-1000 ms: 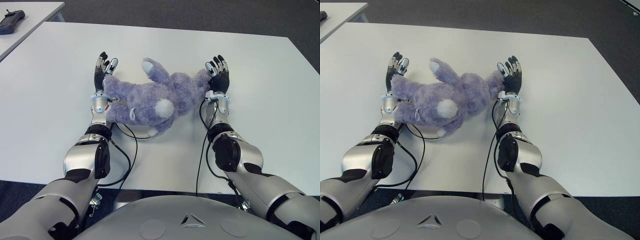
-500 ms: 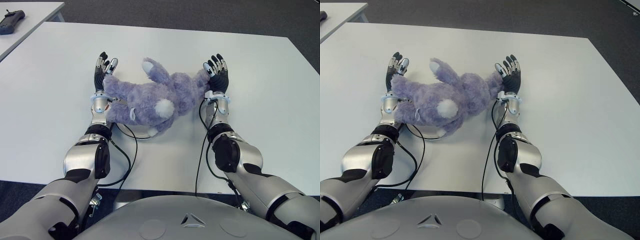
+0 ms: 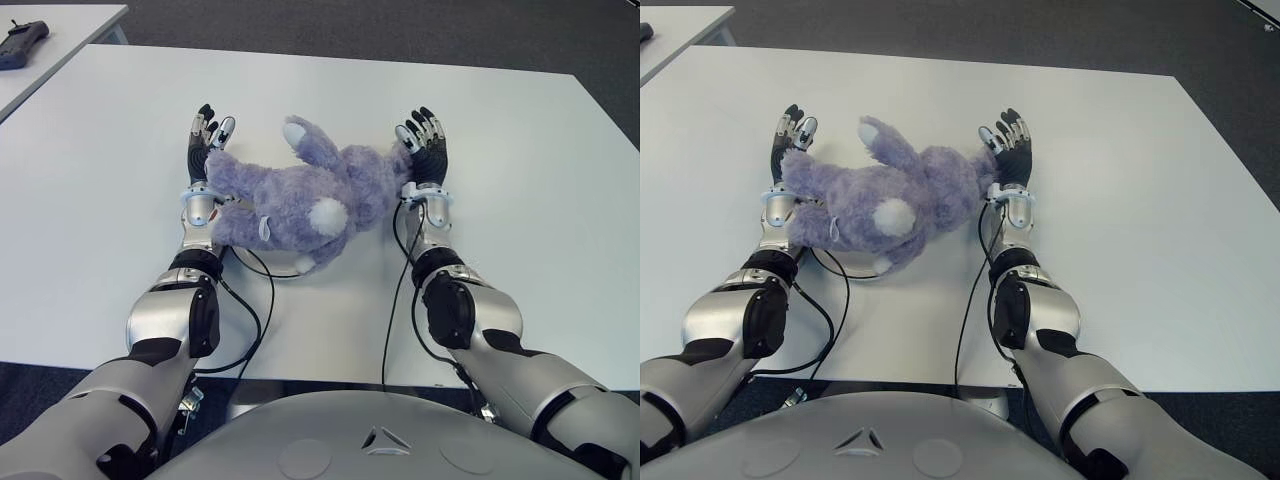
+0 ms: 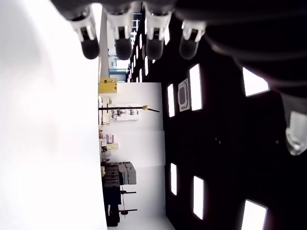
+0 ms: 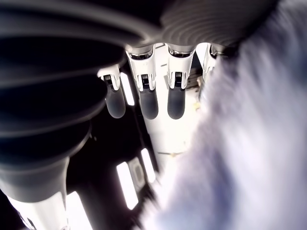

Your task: Put the doll into the plate.

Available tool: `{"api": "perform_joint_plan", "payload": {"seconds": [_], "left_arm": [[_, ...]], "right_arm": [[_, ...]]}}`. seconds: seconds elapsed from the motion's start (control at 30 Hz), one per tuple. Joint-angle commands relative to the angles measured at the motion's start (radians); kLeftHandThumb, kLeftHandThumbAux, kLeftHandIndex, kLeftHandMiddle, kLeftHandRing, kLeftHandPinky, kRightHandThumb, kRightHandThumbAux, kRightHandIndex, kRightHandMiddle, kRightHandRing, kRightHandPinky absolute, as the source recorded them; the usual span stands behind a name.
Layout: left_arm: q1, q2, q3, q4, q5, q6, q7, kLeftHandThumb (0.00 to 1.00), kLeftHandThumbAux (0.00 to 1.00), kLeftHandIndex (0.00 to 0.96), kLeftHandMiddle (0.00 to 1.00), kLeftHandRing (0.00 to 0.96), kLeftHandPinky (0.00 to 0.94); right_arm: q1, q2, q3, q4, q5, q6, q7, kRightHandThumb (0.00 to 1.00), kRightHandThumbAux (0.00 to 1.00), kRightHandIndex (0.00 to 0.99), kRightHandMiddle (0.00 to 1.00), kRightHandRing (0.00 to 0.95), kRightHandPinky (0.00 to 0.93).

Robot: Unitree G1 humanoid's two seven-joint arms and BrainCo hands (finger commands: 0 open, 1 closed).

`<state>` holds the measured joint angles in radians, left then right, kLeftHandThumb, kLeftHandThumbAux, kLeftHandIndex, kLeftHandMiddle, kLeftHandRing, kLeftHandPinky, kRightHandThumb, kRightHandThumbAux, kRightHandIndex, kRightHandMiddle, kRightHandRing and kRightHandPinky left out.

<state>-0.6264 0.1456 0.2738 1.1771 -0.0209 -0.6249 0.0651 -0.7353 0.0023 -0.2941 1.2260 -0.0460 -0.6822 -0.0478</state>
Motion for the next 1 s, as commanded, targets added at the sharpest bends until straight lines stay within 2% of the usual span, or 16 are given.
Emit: {"api": "perform_joint_plan", "payload": {"seconds": [0.03, 0.63, 1.0], "left_arm": [[0.287, -0.071, 0.007, 0.129, -0.007, -0.020, -0.009, 0.000, 0.436, 0.000, 0.008, 0.000, 0.000], [0.286, -0.080, 0.014, 0.129, -0.013, -0.029, -0.012, 0.000, 0.445, 0.007, 0.017, 0.000, 0.000], [0.288, -0.078, 0.010, 0.131, -0.003, -0.030, -0.013, 0.000, 0.451, 0.000, 0.012, 0.000, 0.000]], "right_arm": [[0.263, 0.072, 0.081, 0.112, -0.084, -0.002, -0.105, 0.000, 0.694, 0.164, 0.143, 0.107, 0.065], [0.264, 0.057, 0.150, 0.113, -0.123, 0.013, -0.186, 0.000, 0.660, 0.179, 0.146, 0.095, 0.025], [0.267, 0.054, 0.174, 0.114, -0.120, 0.011, -0.211, 0.000, 0.705, 0.185, 0.155, 0.101, 0.031]]}}
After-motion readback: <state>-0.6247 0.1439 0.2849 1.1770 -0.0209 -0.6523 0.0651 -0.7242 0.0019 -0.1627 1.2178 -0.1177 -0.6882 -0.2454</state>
